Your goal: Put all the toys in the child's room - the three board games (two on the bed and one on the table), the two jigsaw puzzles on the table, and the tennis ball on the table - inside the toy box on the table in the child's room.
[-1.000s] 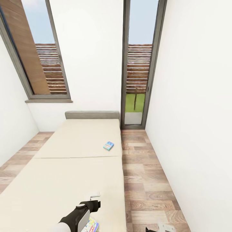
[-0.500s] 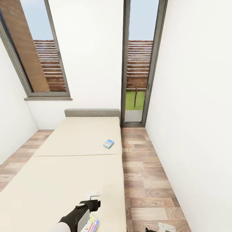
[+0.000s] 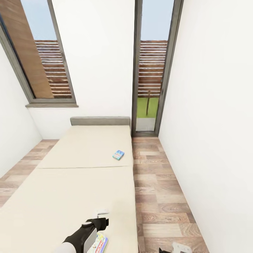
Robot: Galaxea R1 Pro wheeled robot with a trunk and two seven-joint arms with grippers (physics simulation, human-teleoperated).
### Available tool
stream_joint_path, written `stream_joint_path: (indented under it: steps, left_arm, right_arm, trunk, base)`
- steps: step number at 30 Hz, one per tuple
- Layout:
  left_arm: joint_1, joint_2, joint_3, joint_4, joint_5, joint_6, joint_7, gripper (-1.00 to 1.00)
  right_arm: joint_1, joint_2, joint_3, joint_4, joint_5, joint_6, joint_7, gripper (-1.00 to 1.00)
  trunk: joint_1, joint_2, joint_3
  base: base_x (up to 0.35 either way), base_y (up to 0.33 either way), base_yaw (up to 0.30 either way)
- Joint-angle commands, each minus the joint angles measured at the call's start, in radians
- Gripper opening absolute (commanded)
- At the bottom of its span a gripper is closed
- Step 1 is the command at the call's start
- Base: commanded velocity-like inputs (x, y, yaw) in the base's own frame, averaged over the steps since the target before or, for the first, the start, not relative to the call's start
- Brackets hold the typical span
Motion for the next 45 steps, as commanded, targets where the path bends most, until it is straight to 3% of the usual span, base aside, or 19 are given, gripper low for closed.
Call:
stream_joint_path:
  steps: [1,10,19,45]
  left_arm:
    - [0.0,0.001,0.001,-0.002,0.005,0.005,0.003,1.0]
    - [-0.001,0.02,0.001,-0.013,0.005,0.008,0.0,1.0]
    - [-0.002,0.089,0.005,-0.05,0.012,0.017,-0.007,1.0]
    - [-0.004,0.122,0.006,-0.131,0.008,0.026,0.003,1.0]
  right_arm:
    - [-0.001,0.001,-0.003,0.0,-0.005,-0.002,0.0,1.0]
    - [-0.001,0.001,-0.003,0.0,-0.005,-0.002,-0.001,1.0]
    - [-0.001,0.001,-0.003,0.0,-0.005,-0.002,-0.002,1.0]
    - [-0.001,0.0,-0.002,0.0,-0.005,-0.002,0.0,1.0]
  trunk:
    - [0.001,-0.002,-0.003]
    - [0.001,-0.002,-0.015]
    - [0.001,-0.002,-0.027]
    - [0.001,-0.002,-0.06]
  base:
    - [0.0,0.0,0.0]
    - [0.0,0.0,0.0]
    - [0.0,0.0,0.0]
    - [0.0,0.0,0.0]
